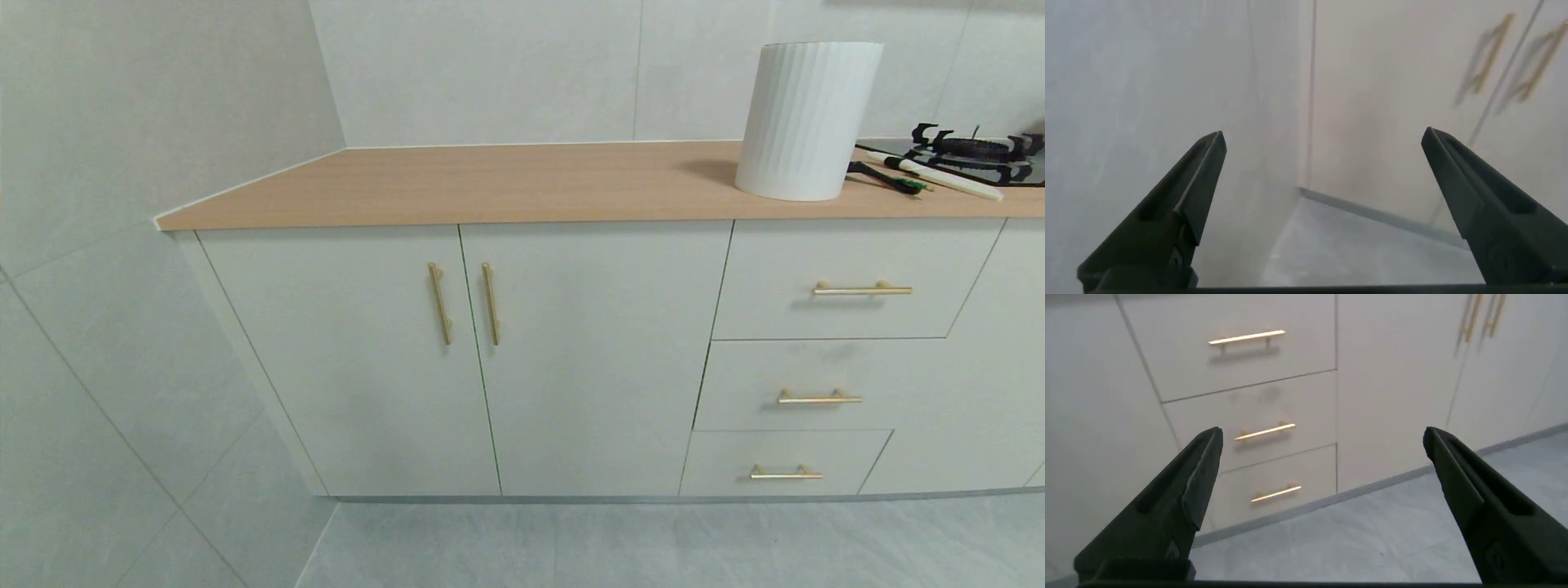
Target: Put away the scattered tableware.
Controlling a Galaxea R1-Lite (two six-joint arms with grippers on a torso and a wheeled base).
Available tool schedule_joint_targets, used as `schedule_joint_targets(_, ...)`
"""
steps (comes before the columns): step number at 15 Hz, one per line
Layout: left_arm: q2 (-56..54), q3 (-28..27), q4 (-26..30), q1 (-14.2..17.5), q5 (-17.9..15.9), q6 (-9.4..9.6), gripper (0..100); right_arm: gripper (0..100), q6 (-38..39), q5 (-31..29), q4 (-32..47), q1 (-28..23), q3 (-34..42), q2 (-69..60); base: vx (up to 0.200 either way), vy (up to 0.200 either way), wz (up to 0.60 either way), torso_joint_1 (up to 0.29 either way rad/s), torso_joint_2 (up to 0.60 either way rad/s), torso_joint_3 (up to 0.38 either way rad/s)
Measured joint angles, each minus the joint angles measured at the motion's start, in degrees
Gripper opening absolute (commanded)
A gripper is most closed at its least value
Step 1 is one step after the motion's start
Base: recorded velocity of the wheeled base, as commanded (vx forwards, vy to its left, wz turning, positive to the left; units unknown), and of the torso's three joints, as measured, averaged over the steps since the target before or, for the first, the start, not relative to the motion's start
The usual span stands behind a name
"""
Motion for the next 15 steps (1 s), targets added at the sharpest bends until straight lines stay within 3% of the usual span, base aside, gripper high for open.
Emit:
schedule_joint_targets(2, -1.7, 6.1, -4.4, 1.1, -1.0, 0.66, 100, 100, -1.0, 2.1, -4.5, -0.3, 5.1, -1.0, 0.000, 0.000, 0.00, 0.000, 0.00, 0.000)
schedule_joint_targets(3, -2.1, 8.5, -7.4, 1.3, -4.5, 0.65, 100, 100, -1.4, 5.9, -4.7, -0.3, 6.4, -1.3, 0.000, 0.000, 0.00, 0.000, 0.00, 0.000)
schedule_joint_targets(5, -2.6, 10.9, -8.9, 1.4, -14.7, -0.62, 100, 100, -1.7, 12.0, -4.4, -0.3, 7.1, -1.5, 0.000, 0.000, 0.00, 0.000, 0.00, 0.000)
schedule_joint_targets(7, -2.7, 11.7, -8.1, 1.4, -18.4, -1.01, 100, 100, -1.9, 15.6, -3.4, -0.2, 7.3, -1.6, 0.000, 0.000, 0.00, 0.000, 0.00, 0.000)
schedule_joint_targets(8, -2.7, 11.8, -7.6, 1.4, -19.3, -0.33, 100, 100, -2.9, 19.4, -2.0, -0.2, 7.4, -1.6, 0.000, 0.000, 0.00, 0.000, 0.00, 0.000)
schedule_joint_targets(10, -2.7, 11.8, -7.4, 1.4, -19.3, -1.01, 100, 100, -5.2, 21.7, -1.7, -0.2, 7.5, -1.7, 0.000, 0.000, 0.00, 0.000, 0.00, 0.000)
schedule_joint_targets(15, -2.8, 11.9, -7.5, 1.4, -19.3, -1.19, 100, 100, -5.4, 22.7, -1.7, -0.2, 7.5, -1.7, 0.000, 0.000, 0.00, 0.000, 0.00, 0.000)
